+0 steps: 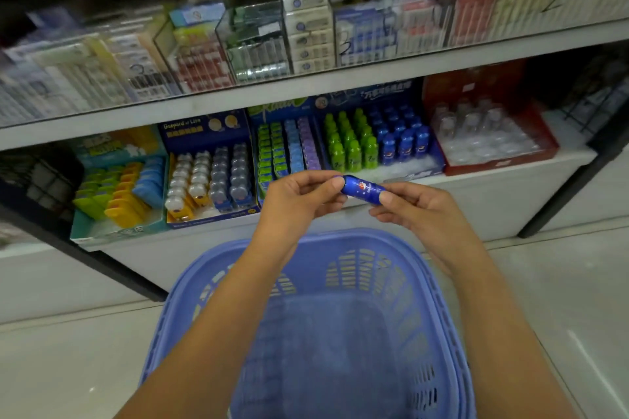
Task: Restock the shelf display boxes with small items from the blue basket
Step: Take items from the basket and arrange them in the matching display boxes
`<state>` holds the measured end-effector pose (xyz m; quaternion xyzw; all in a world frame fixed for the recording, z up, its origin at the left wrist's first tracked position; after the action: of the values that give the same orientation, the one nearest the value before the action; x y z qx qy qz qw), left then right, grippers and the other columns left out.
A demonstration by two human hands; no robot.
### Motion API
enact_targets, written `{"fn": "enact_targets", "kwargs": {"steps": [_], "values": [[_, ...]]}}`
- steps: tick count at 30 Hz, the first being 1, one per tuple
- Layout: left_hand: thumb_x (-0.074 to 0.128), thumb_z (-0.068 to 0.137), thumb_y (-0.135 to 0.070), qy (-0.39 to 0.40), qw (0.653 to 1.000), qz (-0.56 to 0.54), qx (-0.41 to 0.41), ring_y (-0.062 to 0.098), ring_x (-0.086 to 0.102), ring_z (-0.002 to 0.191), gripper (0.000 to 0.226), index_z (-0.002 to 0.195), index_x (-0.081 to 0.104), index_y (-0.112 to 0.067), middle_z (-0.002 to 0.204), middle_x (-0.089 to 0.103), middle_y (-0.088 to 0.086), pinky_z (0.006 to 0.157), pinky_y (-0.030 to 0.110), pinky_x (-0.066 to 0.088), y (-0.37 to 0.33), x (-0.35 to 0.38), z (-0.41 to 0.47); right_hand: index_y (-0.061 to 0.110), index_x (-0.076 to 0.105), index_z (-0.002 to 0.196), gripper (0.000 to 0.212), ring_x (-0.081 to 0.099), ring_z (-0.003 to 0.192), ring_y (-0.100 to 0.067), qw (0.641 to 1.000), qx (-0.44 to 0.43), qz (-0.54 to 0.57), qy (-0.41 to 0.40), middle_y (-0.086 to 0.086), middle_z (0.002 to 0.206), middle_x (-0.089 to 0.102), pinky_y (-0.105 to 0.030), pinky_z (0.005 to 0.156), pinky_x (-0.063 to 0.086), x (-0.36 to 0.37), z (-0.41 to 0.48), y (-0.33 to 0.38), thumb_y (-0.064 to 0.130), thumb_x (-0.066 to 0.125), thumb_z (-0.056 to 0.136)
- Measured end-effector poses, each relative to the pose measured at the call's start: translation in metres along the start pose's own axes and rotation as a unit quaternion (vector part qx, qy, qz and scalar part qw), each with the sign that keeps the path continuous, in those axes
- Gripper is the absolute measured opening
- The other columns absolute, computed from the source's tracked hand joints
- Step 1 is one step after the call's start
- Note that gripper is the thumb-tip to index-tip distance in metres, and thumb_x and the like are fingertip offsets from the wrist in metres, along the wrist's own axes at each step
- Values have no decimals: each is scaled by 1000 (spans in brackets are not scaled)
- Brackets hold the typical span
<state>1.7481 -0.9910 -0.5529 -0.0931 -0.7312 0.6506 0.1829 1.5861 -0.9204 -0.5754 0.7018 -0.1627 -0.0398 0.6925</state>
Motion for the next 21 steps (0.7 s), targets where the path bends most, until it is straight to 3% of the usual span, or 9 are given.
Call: {"fn": "enact_targets", "kwargs": {"steps": [3,6,9,13,15,17,19,21], "values": [[70,81,-8,-23,999,-21,-8,19,72,76,14,95,69,-3,83,74,10,68,22,57,-2,13,6,16,68,95,16,71,75,-11,1000,-25,2,-17,0,82,74,-14,68,53,-7,1,8,4,62,86],[71,82,-12,-23,1000,5,6,14,70,70,11,92,71,-7,77,74,3,69,25,59,-12,29,22,15,66,95,20,69,68,-4,998,-52,-3,-41,1,84,71,-11,66,52,-16,10,18,-1,63,85],[72,82,-11,-18,996,82,39,13,68,66,4,86,71,-13,75,72,3,70,24,58,-23,46,45,15,68,100,19,66,70,-1,983,-91,-117,-112,1,86,70,-8,68,49,-42,25,27,5,68,83],[72,82,-11,6,965,239,108,9,64,70,9,90,71,-11,79,69,-1,72,19,56,-30,82,82,7,69,105,22,66,84,-18,886,-111,-378,-246,-9,95,72,-14,73,40,-90,47,34,10,65,84],[73,81,-11,24,944,298,138,5,62,69,12,93,71,-8,80,68,0,69,12,52,-29,103,98,5,70,105,22,65,88,-27,845,-105,-470,-231,-16,99,69,-21,74,40,-99,61,29,11,64,85],[73,81,-11,37,926,345,152,9,62,71,14,94,70,-5,86,70,7,70,15,51,-23,121,112,5,71,103,20,61,88,-33,809,-106,-544,-195,-20,99,64,-29,75,42,-100,69,22,10,64,86],[72,81,-10,56,909,384,151,18,65,80,16,95,69,-3,92,71,13,76,24,52,-14,136,124,2,74,95,15,58,85,-35,787,-136,-577,-173,-21,93,60,-33,73,42,-98,70,20,6,64,85],[71,82,-10,79,894,417,144,21,66,87,17,97,69,-3,96,71,13,78,23,50,-5,147,132,-1,74,89,12,57,83,-34,781,-157,-582,-165,-21,90,60,-33,70,43,-97,68,18,3,64,83]]}}
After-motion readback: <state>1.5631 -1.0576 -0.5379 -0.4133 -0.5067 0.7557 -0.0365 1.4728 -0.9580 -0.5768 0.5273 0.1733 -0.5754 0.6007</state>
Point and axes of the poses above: each hand's wrist, its own z-axis towards the middle knuckle, its own x-axis out of the palm, y = z × x, the point moved 8 cm from there along z, towards the middle knuckle
